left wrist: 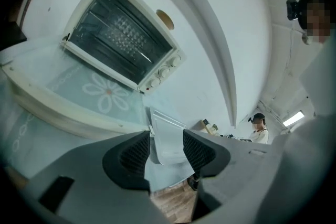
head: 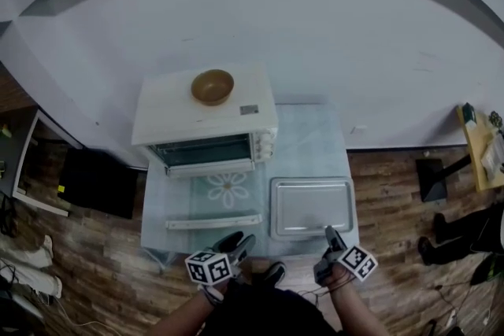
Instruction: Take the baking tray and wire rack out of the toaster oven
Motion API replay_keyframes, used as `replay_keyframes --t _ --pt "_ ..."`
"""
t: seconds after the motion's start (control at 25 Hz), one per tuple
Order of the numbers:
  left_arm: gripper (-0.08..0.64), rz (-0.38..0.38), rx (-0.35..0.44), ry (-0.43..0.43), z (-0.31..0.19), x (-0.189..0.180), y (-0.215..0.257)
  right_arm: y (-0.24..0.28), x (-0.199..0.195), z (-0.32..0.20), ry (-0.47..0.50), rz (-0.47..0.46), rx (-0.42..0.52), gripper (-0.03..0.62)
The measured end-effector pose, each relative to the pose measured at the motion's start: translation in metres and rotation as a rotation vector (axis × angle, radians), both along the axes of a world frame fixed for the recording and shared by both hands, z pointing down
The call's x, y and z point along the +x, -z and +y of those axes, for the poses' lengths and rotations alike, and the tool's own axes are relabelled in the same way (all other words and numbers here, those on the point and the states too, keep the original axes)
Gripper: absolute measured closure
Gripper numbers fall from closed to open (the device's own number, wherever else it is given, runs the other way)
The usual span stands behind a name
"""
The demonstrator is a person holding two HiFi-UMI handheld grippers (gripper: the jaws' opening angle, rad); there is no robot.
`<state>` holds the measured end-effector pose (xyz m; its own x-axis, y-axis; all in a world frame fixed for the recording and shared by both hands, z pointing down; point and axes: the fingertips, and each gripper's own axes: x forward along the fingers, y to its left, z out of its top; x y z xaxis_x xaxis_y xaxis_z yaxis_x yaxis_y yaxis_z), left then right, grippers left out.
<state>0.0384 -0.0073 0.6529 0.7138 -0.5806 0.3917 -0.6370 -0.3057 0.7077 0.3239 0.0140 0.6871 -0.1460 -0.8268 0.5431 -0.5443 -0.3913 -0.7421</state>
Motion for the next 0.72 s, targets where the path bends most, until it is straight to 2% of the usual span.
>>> replay_keyframes --t 0.2,0.36,0.56,0.72 --pt "0.367 0.024 0.058 0.136 -0.033 -0.064 0.030 0.030 -0.058 -0.041 0.098 -0.043 0.092 0.450" --pt "0.367 0.056 0.100 0.237 -0.061 -0.115 0.054 0.051 -0.108 -0.069 0.173 -0.067 0.153 0.456" --pt "0.367 0.080 0.137 0.304 -0.092 -0.169 0.070 0.079 -0.171 -0.101 0.271 -0.083 0.240 0.457" --pt "0.372 0.073 0.152 0.372 -0.121 -0.208 0.074 0.088 -0.210 -0.122 0.301 -0.099 0.249 0.456"
